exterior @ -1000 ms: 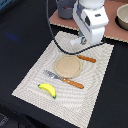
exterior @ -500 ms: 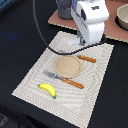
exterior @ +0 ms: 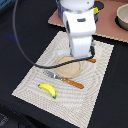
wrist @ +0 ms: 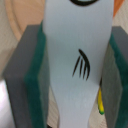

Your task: Interact with the objects in diverse but meaningful ways.

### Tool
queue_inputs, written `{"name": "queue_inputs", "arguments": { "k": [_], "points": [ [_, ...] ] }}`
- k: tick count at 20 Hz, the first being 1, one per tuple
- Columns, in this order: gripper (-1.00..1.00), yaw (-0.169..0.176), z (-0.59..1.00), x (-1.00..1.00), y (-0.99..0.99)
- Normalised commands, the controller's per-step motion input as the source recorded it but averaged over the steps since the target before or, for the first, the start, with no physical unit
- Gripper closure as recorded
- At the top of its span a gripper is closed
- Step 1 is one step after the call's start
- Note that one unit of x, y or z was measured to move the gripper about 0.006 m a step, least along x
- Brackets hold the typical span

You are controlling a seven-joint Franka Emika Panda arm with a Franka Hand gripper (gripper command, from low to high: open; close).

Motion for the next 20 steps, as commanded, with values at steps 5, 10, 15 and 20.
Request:
{"name": "queue_inputs", "arguments": {
  "k": [5,10,15,20],
  "points": [
    [1.0,0.109,-0.19,-0.73,-0.08],
    [1.0,0.118,-0.26,-0.82,0.0],
    [1.0,0.112,-0.27,-0.81,0.09],
    [1.0,0.099,-0.27,-0.76,0.11]
  ]
}}
